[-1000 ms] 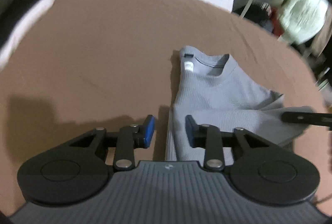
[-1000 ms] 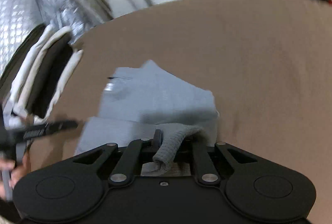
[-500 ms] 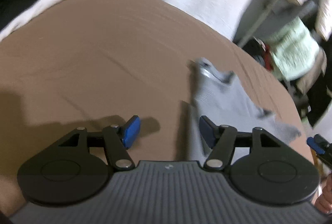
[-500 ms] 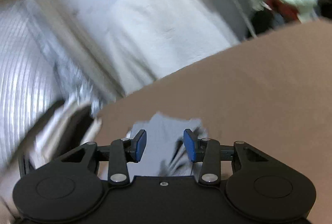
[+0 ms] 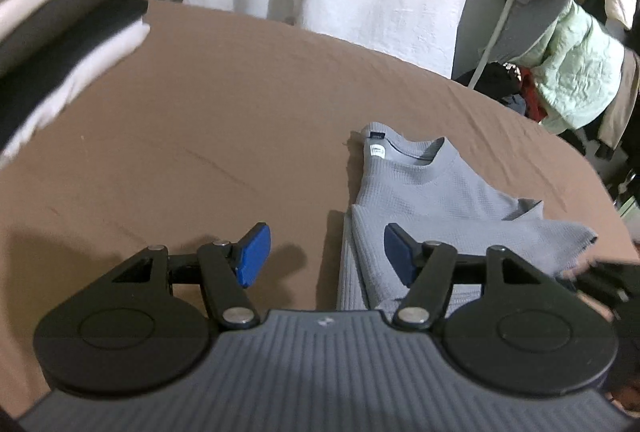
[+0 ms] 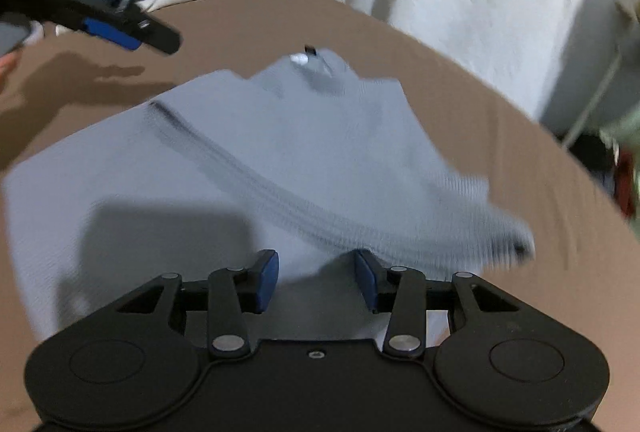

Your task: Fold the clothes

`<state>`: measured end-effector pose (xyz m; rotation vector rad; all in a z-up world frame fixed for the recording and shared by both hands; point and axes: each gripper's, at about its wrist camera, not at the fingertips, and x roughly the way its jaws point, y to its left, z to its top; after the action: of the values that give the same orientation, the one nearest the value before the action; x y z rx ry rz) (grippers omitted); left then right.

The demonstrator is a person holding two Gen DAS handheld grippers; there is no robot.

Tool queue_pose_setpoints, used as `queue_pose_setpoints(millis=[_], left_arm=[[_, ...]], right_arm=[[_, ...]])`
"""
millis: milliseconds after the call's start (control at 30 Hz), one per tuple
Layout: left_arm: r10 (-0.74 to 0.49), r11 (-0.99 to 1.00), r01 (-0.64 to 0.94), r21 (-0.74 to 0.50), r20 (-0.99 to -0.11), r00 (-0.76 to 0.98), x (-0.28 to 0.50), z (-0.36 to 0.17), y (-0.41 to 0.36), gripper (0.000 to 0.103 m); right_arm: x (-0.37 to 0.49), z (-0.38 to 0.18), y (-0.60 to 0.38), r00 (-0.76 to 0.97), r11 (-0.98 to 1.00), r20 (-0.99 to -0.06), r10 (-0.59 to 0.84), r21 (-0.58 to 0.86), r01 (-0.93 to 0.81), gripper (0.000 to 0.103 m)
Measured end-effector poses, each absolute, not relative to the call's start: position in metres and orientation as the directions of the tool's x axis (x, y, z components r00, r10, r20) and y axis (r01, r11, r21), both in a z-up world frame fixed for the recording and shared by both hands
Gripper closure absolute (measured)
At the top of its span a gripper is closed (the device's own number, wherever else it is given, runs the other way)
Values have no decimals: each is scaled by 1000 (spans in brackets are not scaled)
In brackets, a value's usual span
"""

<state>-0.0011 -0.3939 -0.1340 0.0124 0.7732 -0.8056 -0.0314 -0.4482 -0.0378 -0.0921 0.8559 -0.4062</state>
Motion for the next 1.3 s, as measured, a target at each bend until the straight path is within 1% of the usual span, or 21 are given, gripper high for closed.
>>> queue_pose_setpoints(millis=[67, 167, 233, 367, 400, 467, 533, 600, 667, 733, 833, 867, 933, 967, 1033, 1100, 1133, 1167, 1200, 1267, 1300], left_arm=[[-647, 702, 661, -265, -625, 437, -1, -134, -393, 41], [-616, 718, 667, -199, -627, 476, -2, -133, -395, 39], [-594, 730, 664, -161, -631, 500, -1, -135, -395, 34], [-582, 734, 660, -158, -647, 492, 3, -143, -396, 33], [-579, 734, 663, -150, -647, 495, 3, -145, -398, 33], [-553, 727, 684, -61, -643, 530, -2, -144, -405, 33], [-539, 695, 719, 28, -641, 547, -8, -143, -411, 33], [-564, 630, 774, 63, -648, 512, -15, -143, -412, 34], [-593, 544, 820, 178, -609, 526, -37, -142, -410, 35], [-627, 448, 839, 308, -561, 540, -60, -141, -408, 34], [-673, 407, 869, 281, -551, 494, -70, -141, -409, 33], [-681, 407, 880, 247, -560, 472, -69, -142, -410, 32], [-658, 418, 891, 178, -617, 432, -62, -150, -422, 18], [-629, 432, 885, 174, -645, 434, -58, -157, -428, 14], [-569, 460, 868, 187, -688, 450, -54, -169, -440, 14], [-581, 442, 868, 227, -665, 469, -55, -174, -445, 11], [-593, 427, 868, 254, -647, 480, -55, -175, -447, 8], [-596, 416, 863, 286, -631, 497, -54, -175, -451, 1], [-591, 411, 851, 328, -615, 522, -52, -175, -458, 0], [-589, 396, 833, 386, -589, 553, -48, -174, -469, 3], [-600, 384, 838, 388, -585, 546, -46, -172, -473, 34]], right_arm=[[-17, -36, -460, 583, 891, -677, -450, -290, 350, 60], [0, -26, -477, 558, 847, -640, -528, -346, 404, 67], [4, -16, -488, 560, 831, -618, -552, -354, 429, 67], [3, -1, -519, 551, 780, -563, -616, -338, 526, 67], [0, 2, -527, 543, 765, -556, -630, -322, 558, 67], [-18, 4, -538, 526, 734, -558, -642, -247, 633, 65], [-50, 2, -545, 559, 731, -578, -595, -101, 674, 63], [-82, -3, -548, 610, 739, -594, -524, 40, 673, 62], [-107, -9, -546, 652, 752, -595, -470, 117, 649, 62], [-126, -13, -540, 684, 773, -587, -432, 150, 617, 62], [-131, -18, -532, 711, 814, -573, -409, 124, 568, 62], [-132, -20, -530, 716, 823, -569, -405, 115, 556, 62], [-129, -23, -535, 718, 822, -562, -410, 114, 559, 60], [-126, -26, -542, 727, 819, -558, -400, 139, 557, 57], [-124, -34, -557, 740, 785, -553, -382, 228, 576, 54], [-125, -44, -569, 744, 737, -556, -371, 311, 600, 54], [-124, -46, -572, 747, 732, -556, -365, 324, 599, 54], [-123, -48, -573, 748, 738, -555, -364, 318, 595, 54], [-120, -49, -574, 749, 746, -554, -364, 308, 591, 53], [-111, -52, -576, 745, 767, -555, -370, 270, 582, 51], [-105, -53, -577, 744, 778, -557, -370, 252, 575, 51]])
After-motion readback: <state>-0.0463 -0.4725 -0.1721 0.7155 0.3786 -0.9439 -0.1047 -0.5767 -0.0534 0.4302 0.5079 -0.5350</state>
